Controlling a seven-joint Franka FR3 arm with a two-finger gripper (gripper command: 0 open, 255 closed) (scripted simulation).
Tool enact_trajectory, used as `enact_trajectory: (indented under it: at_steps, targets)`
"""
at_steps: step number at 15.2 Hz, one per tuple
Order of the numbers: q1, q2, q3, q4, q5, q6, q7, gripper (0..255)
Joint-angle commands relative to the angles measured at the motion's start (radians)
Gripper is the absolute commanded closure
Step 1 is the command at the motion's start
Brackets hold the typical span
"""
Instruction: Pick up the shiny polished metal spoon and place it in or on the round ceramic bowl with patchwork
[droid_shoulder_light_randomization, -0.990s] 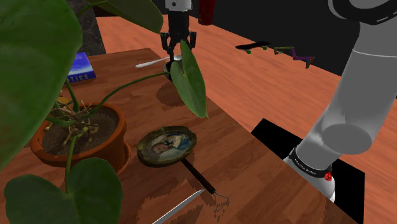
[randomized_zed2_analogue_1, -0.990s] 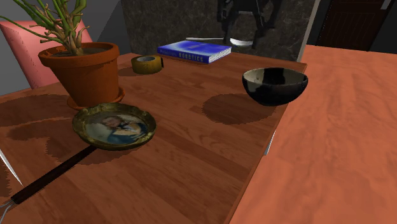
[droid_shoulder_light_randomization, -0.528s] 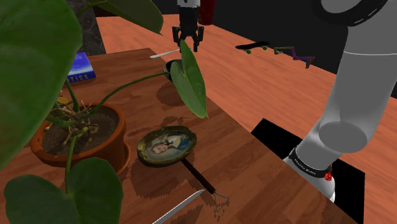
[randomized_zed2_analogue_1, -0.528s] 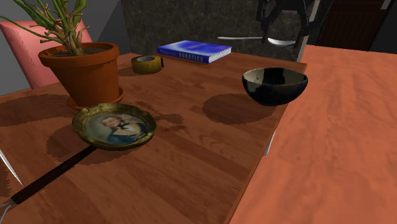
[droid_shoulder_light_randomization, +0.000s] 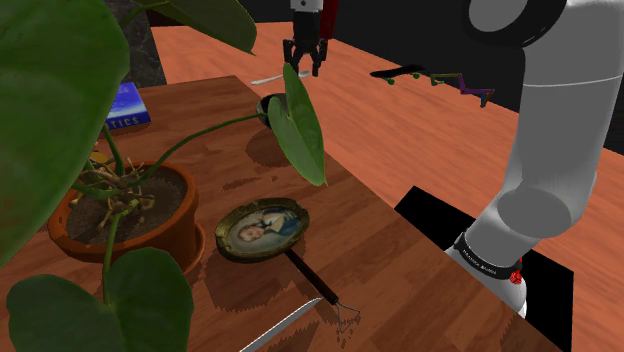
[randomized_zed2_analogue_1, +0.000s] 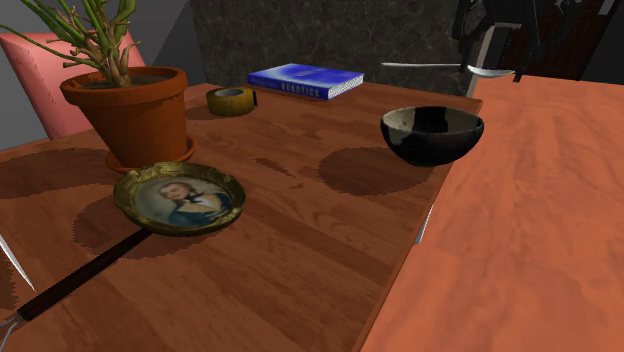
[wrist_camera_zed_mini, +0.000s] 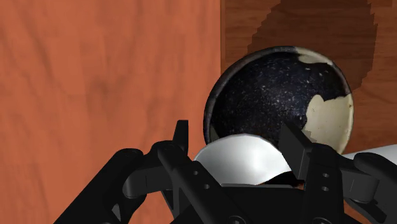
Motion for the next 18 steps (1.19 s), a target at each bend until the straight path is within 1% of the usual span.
enact_trajectory:
  at_steps: [1,12,18]
  targets:
    - [-0.001,-0.002,0.000,-0.027,0.000,0.026,-0.003,255]
    - [-0.003,0.001,-0.002,-0.171,0.000,0.172,-0.009,255]
    - [-0.003,0.001,-0.002,-0.171,0.000,0.172,-0.009,255]
